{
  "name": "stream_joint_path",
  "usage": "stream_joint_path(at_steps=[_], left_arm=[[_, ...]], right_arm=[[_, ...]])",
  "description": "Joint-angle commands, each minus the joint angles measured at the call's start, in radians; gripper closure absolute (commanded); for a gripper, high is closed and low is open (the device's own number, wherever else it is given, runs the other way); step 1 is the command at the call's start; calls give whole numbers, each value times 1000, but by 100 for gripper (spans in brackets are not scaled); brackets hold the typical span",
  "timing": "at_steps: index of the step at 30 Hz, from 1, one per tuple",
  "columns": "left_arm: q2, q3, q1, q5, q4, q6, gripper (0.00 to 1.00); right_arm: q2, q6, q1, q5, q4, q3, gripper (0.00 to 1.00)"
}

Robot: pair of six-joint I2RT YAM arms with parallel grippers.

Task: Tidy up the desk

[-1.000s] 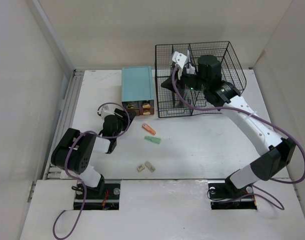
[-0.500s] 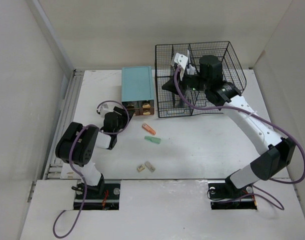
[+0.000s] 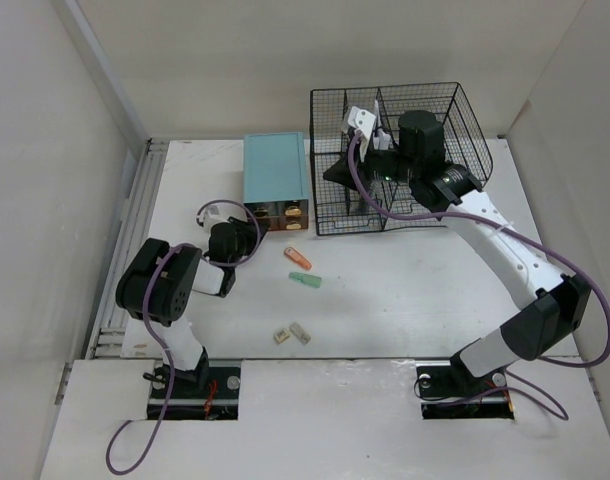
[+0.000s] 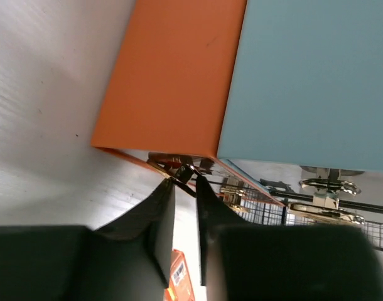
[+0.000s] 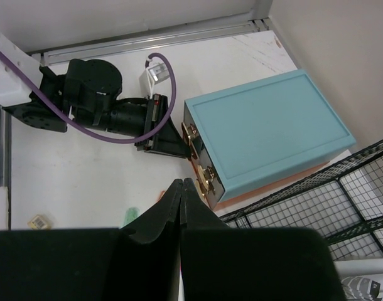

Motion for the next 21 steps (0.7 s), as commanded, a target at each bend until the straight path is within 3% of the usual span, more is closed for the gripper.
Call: stream_joint_path(at_steps=[1,9,21], left_arm=[[-1,5,6,-27,31,31,93],[-96,-180,-15,-18,106,-1,95],[-167,-249,-49,2,115,-24,95]], right_arm=[[1,-2,-4,-31,51,6,100],[19,-2,-4,-54,42,6,100],[19,-2,-4,-63,42,-3,100]])
